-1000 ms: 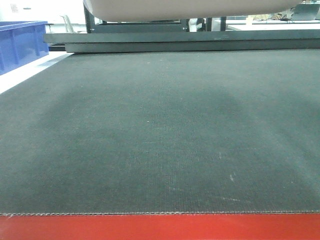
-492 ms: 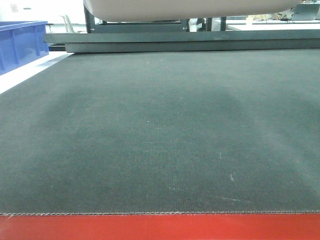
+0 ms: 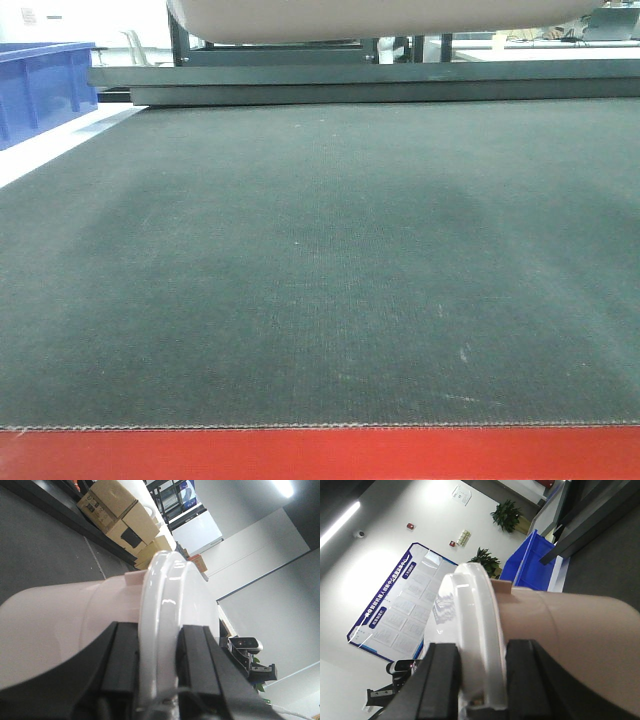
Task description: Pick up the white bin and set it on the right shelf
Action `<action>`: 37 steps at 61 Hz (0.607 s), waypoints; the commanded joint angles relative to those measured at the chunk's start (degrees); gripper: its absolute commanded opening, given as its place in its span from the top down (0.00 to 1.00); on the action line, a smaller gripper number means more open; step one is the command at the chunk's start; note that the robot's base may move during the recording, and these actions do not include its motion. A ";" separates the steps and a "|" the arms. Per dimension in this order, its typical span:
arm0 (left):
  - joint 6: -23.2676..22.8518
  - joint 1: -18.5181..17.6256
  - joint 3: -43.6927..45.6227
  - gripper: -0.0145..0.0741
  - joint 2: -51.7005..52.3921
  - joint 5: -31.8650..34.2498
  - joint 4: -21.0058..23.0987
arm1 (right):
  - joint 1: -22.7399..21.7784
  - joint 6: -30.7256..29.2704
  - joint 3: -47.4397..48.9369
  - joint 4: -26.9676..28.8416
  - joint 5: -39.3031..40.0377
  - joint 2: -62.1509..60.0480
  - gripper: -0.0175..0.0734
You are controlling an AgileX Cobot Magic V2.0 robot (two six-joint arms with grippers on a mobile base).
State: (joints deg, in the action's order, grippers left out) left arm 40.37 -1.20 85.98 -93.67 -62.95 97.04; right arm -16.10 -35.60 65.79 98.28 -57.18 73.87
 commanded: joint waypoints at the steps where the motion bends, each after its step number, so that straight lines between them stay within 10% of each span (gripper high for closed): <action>1: 1.81 -2.58 1.99 0.98 3.17 -8.64 2.50 | 1.58 0.72 2.67 10.59 -10.24 -2.39 0.74; 37: 1.81 -2.58 1.99 0.98 3.17 -8.64 2.50 | 1.58 0.72 2.67 10.59 -5.65 -2.33 0.74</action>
State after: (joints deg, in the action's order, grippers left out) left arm 40.57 -1.25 85.98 -93.67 -62.95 97.04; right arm -16.10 -35.60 65.82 98.28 -56.11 73.87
